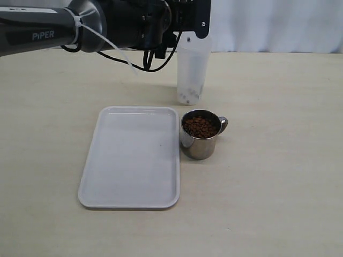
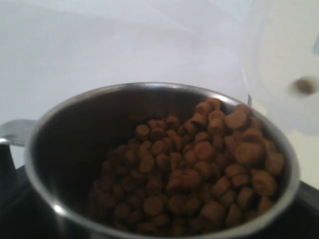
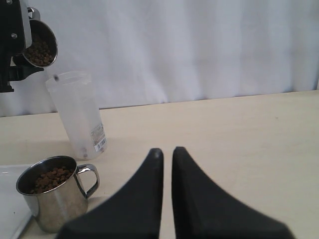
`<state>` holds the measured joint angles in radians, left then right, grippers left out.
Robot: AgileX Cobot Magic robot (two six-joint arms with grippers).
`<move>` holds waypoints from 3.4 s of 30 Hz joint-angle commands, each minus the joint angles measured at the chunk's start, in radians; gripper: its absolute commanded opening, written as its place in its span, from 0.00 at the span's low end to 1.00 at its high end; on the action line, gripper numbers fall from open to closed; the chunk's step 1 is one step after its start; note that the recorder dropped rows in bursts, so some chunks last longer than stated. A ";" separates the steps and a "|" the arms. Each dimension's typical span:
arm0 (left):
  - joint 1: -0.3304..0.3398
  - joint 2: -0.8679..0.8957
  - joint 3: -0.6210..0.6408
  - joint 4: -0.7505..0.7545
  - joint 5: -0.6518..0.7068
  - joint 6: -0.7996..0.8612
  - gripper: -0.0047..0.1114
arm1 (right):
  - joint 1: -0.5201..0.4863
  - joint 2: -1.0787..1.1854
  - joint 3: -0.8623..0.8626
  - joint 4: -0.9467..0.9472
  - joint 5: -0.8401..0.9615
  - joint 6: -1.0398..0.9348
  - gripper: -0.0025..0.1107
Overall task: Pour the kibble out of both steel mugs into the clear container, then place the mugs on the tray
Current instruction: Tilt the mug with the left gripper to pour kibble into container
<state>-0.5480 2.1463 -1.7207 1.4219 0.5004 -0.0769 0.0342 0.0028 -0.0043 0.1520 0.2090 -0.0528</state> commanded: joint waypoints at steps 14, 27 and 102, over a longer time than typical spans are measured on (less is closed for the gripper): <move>-0.021 -0.010 -0.009 0.084 0.011 -0.010 0.04 | 0.003 -0.003 0.004 0.002 0.002 0.001 0.07; -0.025 -0.010 -0.009 0.156 0.013 -0.062 0.04 | 0.003 -0.003 0.004 0.002 0.002 0.001 0.07; -0.046 0.080 -0.098 0.217 0.095 0.100 0.04 | 0.003 -0.003 0.004 0.002 0.002 0.001 0.07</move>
<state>-0.5855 2.2411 -1.8067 1.6213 0.5810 0.0078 0.0342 0.0028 -0.0043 0.1520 0.2090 -0.0528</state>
